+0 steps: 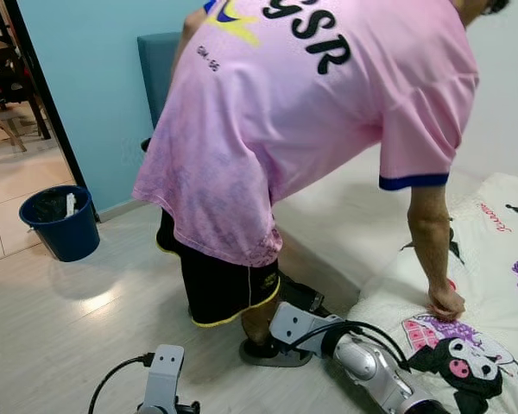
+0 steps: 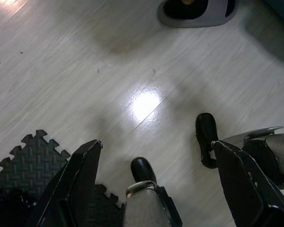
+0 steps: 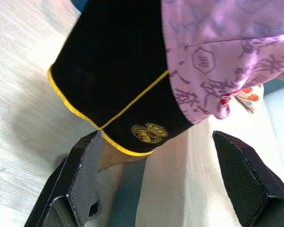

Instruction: Clean up the room

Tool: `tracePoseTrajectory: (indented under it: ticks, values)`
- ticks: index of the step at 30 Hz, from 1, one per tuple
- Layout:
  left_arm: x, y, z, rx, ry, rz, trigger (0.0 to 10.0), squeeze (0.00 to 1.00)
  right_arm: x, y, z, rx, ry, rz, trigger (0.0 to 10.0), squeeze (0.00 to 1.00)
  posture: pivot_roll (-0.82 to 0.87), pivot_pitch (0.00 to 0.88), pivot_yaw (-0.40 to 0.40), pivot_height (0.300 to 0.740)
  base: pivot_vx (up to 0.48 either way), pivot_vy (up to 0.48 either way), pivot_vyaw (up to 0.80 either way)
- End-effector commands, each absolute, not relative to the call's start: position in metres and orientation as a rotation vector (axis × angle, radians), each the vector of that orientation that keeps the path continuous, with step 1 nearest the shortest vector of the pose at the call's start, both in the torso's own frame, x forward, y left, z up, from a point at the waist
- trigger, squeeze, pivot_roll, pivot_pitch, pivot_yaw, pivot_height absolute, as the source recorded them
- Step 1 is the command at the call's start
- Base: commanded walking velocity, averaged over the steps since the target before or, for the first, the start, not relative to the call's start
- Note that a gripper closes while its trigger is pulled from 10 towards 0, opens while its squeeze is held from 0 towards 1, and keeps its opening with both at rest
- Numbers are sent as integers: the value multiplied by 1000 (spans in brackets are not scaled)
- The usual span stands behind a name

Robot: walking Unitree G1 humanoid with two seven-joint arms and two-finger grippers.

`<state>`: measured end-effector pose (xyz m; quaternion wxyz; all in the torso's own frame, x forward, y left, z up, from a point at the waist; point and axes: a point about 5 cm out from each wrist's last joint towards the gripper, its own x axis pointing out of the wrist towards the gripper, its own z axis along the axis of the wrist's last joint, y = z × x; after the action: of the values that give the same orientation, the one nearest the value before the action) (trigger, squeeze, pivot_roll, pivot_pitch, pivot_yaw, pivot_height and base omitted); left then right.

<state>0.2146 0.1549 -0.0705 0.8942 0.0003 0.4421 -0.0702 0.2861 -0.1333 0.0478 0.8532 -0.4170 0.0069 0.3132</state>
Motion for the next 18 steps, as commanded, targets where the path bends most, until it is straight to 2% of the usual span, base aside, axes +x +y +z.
tracePoseTrajectory:
  ticks: [1,18]
  values:
    - [213,153,-72,9,934,-158,10000,0,286,-138,47,-915,30,615,10000,16,-219,4,-29,740,0,0,0]
    - [213,159,-71,11,938,-154,10000,0,284,-126,27,-853,189,622,10000,0,-190,19,-29,740,0,0,0]
